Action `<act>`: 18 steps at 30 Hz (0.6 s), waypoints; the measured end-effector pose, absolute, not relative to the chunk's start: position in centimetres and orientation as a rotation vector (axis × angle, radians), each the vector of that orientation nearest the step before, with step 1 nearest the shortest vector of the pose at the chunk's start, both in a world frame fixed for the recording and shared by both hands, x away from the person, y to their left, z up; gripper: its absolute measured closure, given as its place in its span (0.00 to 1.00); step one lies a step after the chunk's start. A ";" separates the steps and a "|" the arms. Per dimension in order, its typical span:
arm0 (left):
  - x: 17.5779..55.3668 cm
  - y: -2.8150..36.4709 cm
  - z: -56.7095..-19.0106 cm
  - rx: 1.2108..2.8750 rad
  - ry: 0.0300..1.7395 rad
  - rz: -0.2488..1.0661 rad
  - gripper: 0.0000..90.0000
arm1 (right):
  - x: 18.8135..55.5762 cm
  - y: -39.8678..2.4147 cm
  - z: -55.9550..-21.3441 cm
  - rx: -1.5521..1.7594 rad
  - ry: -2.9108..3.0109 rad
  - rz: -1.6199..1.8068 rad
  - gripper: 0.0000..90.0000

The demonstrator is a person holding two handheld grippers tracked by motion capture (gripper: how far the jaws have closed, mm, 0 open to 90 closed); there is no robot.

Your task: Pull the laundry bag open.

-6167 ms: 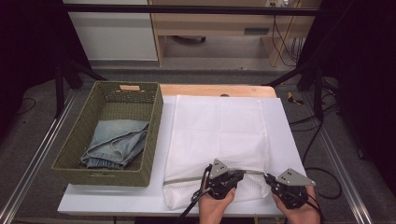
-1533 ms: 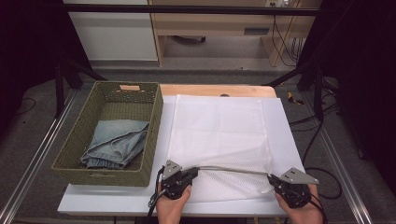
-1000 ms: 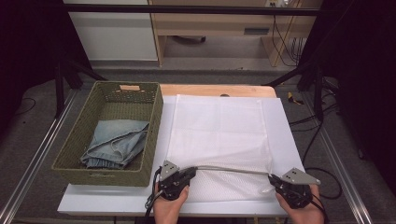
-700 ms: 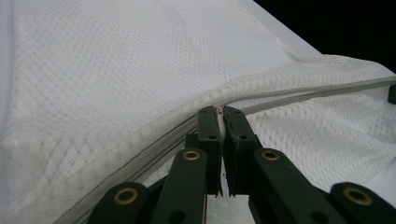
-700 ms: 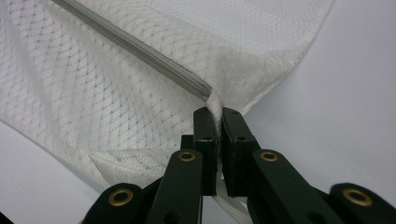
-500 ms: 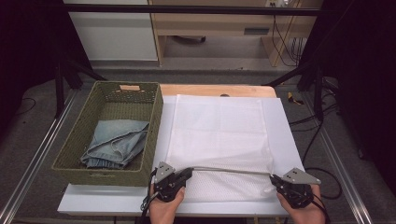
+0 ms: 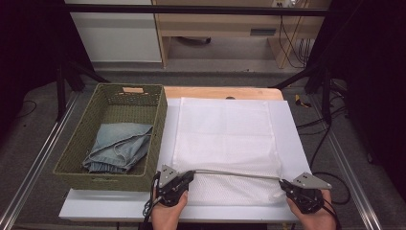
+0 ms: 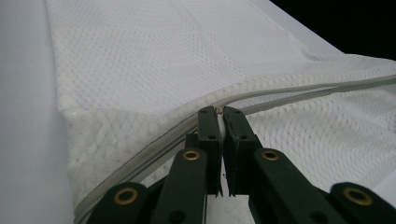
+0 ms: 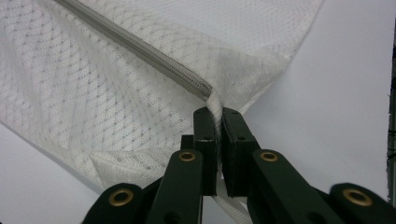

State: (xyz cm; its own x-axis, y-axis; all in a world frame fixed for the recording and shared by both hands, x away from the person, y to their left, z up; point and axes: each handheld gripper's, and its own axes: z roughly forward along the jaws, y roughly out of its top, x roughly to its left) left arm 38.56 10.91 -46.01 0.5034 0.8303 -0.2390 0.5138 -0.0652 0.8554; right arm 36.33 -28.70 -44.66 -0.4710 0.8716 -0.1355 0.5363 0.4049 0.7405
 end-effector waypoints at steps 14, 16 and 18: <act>37.4 11.7 -45.7 1.743 1.161 0.483 0.96 | 36.3 -28.4 -44.7 1.183 2.183 0.847 0.95; 37.4 11.6 -45.7 1.743 1.159 0.488 0.96 | 36.2 -28.5 -44.7 1.180 2.186 0.845 0.95; 37.3 11.7 -45.7 1.745 1.158 0.501 0.96 | 36.0 -28.6 -44.7 1.181 2.183 0.843 0.95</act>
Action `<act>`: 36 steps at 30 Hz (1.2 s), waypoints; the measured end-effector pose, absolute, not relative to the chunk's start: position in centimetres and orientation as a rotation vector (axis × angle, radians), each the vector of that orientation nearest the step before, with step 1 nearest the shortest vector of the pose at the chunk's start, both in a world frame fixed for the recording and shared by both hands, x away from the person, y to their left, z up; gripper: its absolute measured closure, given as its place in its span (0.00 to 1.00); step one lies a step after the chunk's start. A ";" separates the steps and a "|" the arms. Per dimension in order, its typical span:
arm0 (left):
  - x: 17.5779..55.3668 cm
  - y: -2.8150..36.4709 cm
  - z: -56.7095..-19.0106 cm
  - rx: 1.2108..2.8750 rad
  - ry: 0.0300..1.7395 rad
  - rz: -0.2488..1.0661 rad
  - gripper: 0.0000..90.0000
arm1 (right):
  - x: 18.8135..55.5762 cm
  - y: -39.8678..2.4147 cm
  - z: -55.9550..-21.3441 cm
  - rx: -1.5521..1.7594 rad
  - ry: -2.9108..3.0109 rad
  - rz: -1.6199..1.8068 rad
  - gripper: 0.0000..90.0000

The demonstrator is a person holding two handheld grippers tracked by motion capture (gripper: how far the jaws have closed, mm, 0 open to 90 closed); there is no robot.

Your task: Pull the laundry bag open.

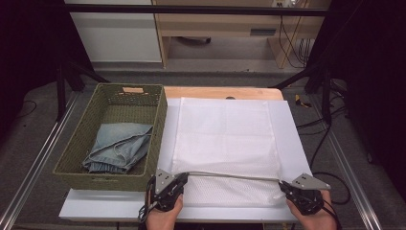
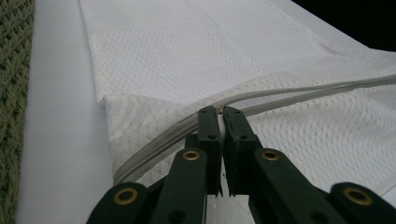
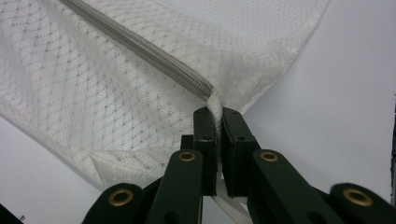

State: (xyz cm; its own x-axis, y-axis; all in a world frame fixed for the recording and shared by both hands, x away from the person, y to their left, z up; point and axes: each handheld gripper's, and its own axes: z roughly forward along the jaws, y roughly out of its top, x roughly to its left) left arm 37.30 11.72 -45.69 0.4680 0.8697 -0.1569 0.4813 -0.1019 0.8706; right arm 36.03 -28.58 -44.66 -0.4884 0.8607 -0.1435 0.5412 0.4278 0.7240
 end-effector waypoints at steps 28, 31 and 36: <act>36.4 13.4 -46.4 1.764 1.196 0.582 0.96 | 36.4 -28.0 -45.2 1.202 2.216 0.778 0.95; 36.3 13.4 -46.6 1.769 1.202 0.577 0.96 | 36.4 -28.0 -45.3 1.207 2.221 0.763 0.95; 36.3 13.7 -47.0 1.771 1.221 0.568 0.96 | 36.5 -28.0 -45.4 1.207 2.226 0.737 0.95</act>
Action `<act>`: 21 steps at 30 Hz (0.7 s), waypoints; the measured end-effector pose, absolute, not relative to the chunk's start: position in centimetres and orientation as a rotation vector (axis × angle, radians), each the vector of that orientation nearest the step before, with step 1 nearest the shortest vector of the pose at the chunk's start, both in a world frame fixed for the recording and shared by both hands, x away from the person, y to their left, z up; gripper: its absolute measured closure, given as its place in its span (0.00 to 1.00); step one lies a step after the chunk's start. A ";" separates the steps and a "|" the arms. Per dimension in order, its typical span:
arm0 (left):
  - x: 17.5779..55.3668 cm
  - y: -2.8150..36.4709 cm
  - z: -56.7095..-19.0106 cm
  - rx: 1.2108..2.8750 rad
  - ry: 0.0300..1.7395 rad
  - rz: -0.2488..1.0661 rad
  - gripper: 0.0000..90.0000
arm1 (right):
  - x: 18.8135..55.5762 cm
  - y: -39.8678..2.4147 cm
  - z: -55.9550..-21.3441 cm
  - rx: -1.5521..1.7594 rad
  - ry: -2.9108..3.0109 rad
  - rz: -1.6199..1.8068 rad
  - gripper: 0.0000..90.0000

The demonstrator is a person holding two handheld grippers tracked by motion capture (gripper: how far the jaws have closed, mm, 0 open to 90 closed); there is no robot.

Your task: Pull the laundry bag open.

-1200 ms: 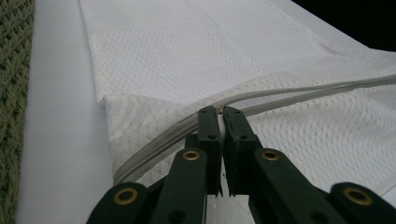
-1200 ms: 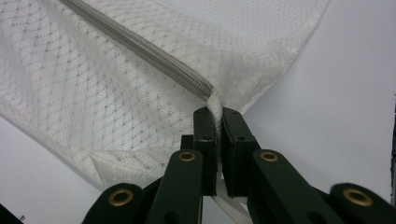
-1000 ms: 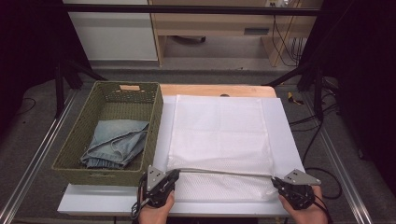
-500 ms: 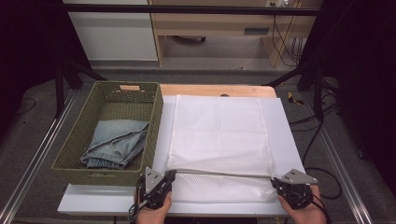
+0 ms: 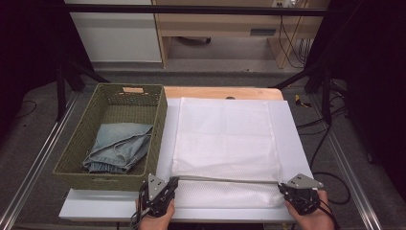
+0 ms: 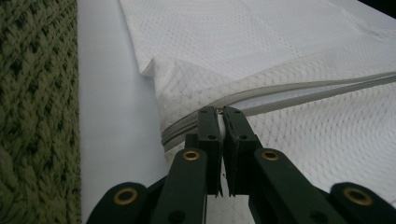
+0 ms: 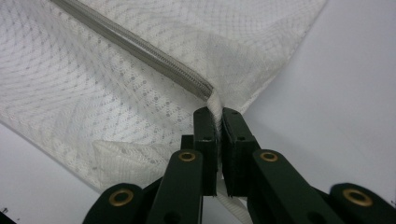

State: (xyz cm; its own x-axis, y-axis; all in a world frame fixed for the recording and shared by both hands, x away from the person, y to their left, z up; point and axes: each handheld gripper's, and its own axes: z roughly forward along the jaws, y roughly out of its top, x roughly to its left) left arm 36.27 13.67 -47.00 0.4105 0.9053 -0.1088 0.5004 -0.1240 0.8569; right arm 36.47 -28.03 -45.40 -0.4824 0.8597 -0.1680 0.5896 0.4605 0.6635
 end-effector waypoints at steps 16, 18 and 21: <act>35.8 14.6 -47.9 1.759 1.262 0.543 0.96 | 36.6 -28.7 -45.6 1.211 2.242 0.709 0.95; 35.8 14.6 -47.9 1.765 1.265 0.551 0.96 | 36.6 -28.6 -45.7 1.208 2.246 0.707 0.95; 35.8 14.7 -48.0 1.759 1.270 0.547 0.96 | 36.6 -28.7 -45.7 1.214 2.244 0.713 0.95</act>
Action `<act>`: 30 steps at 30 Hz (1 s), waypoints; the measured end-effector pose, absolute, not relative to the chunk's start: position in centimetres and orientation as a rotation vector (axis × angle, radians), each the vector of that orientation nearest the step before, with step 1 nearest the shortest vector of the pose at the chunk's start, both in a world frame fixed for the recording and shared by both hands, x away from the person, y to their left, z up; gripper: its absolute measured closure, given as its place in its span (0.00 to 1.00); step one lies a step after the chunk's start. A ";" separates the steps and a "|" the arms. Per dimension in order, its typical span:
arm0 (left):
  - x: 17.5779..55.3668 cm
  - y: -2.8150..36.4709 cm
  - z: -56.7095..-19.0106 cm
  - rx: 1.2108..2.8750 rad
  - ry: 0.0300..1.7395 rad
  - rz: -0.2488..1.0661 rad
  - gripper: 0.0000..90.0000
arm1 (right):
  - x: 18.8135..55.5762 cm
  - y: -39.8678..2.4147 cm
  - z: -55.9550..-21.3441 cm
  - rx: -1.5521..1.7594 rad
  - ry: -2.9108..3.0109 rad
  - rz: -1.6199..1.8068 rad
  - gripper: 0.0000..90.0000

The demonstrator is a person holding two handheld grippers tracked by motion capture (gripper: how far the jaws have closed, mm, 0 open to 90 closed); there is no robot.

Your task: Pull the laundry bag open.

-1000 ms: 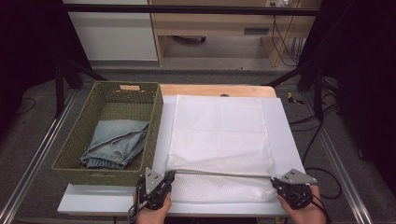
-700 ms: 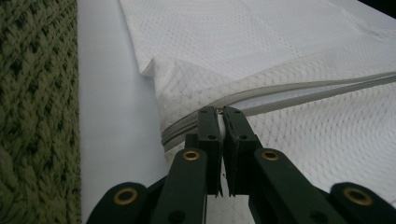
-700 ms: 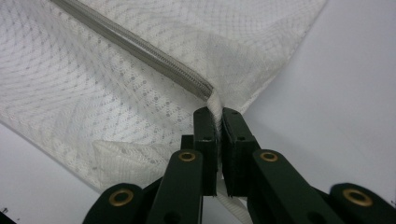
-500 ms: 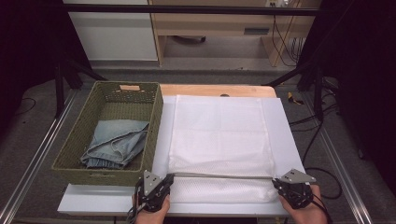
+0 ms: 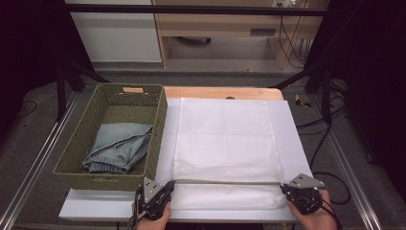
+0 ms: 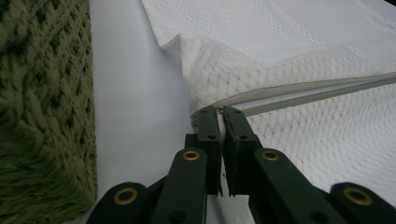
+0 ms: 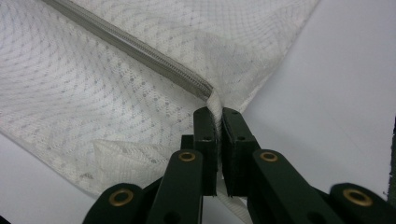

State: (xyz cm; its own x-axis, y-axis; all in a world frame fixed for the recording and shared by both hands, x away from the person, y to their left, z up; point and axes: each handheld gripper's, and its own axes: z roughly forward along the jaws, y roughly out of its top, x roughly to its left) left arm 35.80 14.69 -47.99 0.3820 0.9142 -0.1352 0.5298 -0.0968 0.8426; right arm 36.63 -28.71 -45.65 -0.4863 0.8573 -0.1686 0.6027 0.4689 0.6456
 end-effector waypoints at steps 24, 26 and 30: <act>35.9 15.2 -48.2 1.756 1.291 0.563 0.96 | 36.7 -29.2 -45.7 1.223 2.252 0.705 0.96; 35.9 15.2 -48.3 1.763 1.290 0.571 0.96 | 36.7 -29.2 -45.7 1.223 2.253 0.711 0.96; 36.0 15.1 -48.4 1.763 1.295 0.574 0.96 | 36.6 -29.2 -45.7 1.222 2.256 0.704 0.95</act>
